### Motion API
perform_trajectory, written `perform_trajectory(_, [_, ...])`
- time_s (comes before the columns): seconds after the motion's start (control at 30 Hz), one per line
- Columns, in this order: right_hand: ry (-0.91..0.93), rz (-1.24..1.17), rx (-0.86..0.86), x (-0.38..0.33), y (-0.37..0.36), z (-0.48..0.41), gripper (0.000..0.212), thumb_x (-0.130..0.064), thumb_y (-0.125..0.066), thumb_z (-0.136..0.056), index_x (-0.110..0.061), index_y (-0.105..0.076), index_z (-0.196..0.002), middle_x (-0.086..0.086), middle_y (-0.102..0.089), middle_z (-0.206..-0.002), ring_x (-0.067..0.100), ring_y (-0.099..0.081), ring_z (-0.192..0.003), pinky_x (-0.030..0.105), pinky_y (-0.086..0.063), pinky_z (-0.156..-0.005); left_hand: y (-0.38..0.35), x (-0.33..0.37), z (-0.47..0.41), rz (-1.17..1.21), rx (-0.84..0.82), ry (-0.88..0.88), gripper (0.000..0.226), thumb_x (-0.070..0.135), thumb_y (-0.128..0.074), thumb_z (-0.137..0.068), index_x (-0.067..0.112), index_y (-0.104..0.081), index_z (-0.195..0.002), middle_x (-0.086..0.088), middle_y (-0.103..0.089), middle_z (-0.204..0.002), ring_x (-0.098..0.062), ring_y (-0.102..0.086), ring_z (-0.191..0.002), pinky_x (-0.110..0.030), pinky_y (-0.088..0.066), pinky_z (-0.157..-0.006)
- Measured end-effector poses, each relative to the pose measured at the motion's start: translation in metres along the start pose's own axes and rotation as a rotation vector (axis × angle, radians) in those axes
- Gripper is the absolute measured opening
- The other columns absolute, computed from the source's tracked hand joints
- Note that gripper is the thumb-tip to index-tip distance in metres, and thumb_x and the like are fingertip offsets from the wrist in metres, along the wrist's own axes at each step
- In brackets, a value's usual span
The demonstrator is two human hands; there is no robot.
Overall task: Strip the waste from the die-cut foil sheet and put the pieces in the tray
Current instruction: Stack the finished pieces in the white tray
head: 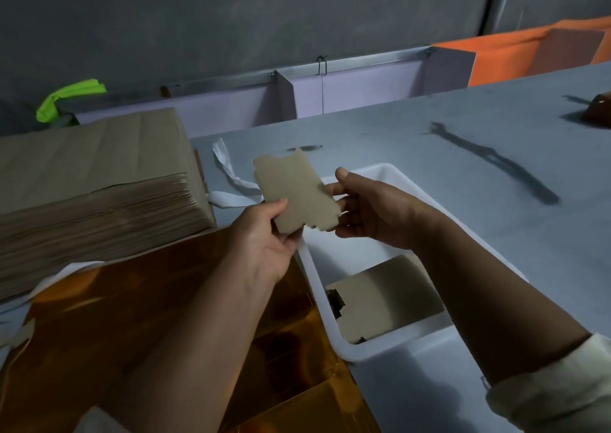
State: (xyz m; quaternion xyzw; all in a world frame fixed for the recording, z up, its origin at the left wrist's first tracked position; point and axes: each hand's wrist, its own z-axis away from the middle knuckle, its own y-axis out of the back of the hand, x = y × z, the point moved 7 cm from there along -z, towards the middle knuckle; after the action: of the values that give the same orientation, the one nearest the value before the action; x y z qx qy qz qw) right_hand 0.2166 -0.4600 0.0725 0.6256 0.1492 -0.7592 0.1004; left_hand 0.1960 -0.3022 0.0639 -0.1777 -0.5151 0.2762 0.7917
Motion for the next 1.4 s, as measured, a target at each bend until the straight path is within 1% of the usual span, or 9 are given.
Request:
perform_trajectory(0.17, [0.025, -0.023, -0.049, 0.006, -0.002, -0.001, 0.049, -0.041, -0.066, -0.082, -0.006, -0.062, -0.116, 0.011, -0.070, -0.101, 0.024, -0.070, -0.088, 0.030, -0.057, -0.075, -0.013, -0.003, -0.004, 0.084, -0.034, -0.020, 0.018, 0.004, -0.057, -0.094, 0.009, -0.062, -0.110, -0.003, -0.074, -0.076, -0.017, -0.070, -0.075, -0.030, -0.055, -0.069])
perform_trajectory(0.3, [0.113, -0.094, 0.016, 0.001, 0.003, -0.004, 0.012, -0.012, -0.062, -0.090, -0.010, -0.060, -0.101, 0.004, -0.068, -0.081, 0.021, -0.069, -0.075, 0.027, -0.055, -0.065, -0.023, -0.010, -0.001, 0.063, -0.087, -0.026, 0.030, 0.000, -0.054, -0.094, 0.013, -0.061, -0.121, -0.002, -0.076, -0.080, -0.015, -0.072, -0.076, -0.030, -0.056, -0.071])
perform_trajectory(0.37, [0.131, -0.093, 0.090, -0.001, 0.009, -0.003, 0.011, -0.003, -0.059, -0.088, -0.010, -0.058, -0.096, 0.004, -0.065, -0.072, 0.019, -0.066, -0.065, 0.025, -0.053, -0.058, -0.025, -0.013, 0.002, 0.026, -0.112, -0.018, 0.035, -0.003, -0.052, -0.094, 0.014, -0.059, -0.124, -0.004, -0.075, -0.089, -0.017, -0.071, -0.082, -0.031, -0.056, -0.072])
perform_trajectory(0.5, [0.114, -0.091, 0.207, 0.000, 0.018, -0.003, 0.013, -0.010, -0.060, -0.065, -0.013, -0.057, -0.077, 0.002, -0.056, -0.061, 0.016, -0.053, -0.054, 0.023, -0.044, -0.050, -0.019, -0.010, 0.005, -0.020, -0.123, -0.016, 0.029, 0.001, -0.055, -0.091, 0.014, -0.060, -0.116, -0.007, -0.072, -0.103, -0.020, -0.071, -0.091, -0.034, -0.055, -0.074])
perform_trajectory(0.63, [0.097, -0.083, 0.255, 0.003, 0.023, -0.004, 0.009, -0.012, -0.055, -0.059, -0.016, -0.055, -0.068, 0.004, -0.050, -0.067, 0.016, -0.044, -0.060, 0.021, -0.038, -0.046, -0.011, 0.004, 0.002, -0.044, -0.094, -0.058, 0.023, 0.017, -0.062, -0.090, 0.015, -0.060, -0.112, -0.008, -0.072, -0.104, -0.023, -0.071, -0.095, -0.038, -0.055, -0.078])
perform_trajectory(0.83, [0.064, 0.003, 0.242, 0.006, 0.023, -0.004, 0.016, -0.012, -0.054, -0.059, -0.014, -0.055, -0.074, 0.006, -0.048, -0.073, 0.019, -0.042, -0.066, 0.022, -0.036, -0.048, 0.005, 0.012, -0.003, -0.229, 0.009, -0.116, 0.017, 0.009, -0.057, -0.095, 0.019, -0.063, -0.107, -0.010, -0.067, -0.111, -0.023, -0.067, -0.095, -0.034, -0.056, -0.064])
perform_trajectory(1.07, [0.059, -0.020, 0.296, 0.007, 0.027, -0.005, 0.017, -0.010, -0.057, -0.068, -0.013, -0.062, -0.085, 0.012, -0.053, -0.088, 0.031, -0.043, -0.086, 0.032, -0.038, -0.065, 0.008, 0.012, -0.003, -0.289, -0.011, -0.186, 0.025, -0.004, -0.051, -0.096, 0.017, -0.059, -0.105, -0.015, -0.061, -0.120, -0.027, -0.064, -0.102, -0.034, -0.059, -0.062])
perform_trajectory(1.2, [0.085, -0.038, 0.320, 0.004, 0.029, -0.002, 0.015, -0.010, -0.054, -0.070, -0.013, -0.062, -0.083, 0.011, -0.053, -0.087, 0.029, -0.047, -0.084, 0.029, -0.041, -0.061, 0.007, 0.011, -0.002, -0.306, -0.021, -0.192, 0.023, -0.004, -0.053, -0.094, 0.018, -0.060, -0.100, -0.014, -0.063, -0.115, -0.027, -0.066, -0.099, -0.032, -0.060, -0.061])
perform_trajectory(1.4, [0.096, -0.085, 0.253, 0.002, 0.026, 0.001, 0.016, -0.009, -0.048, -0.073, -0.010, -0.057, -0.086, 0.016, -0.054, -0.095, 0.033, -0.051, -0.087, 0.032, -0.043, -0.064, 0.006, 0.015, -0.001, -0.306, -0.079, -0.101, 0.011, 0.016, -0.059, -0.091, 0.016, -0.065, -0.100, -0.003, -0.074, -0.085, -0.019, -0.068, -0.082, -0.035, -0.056, -0.069])
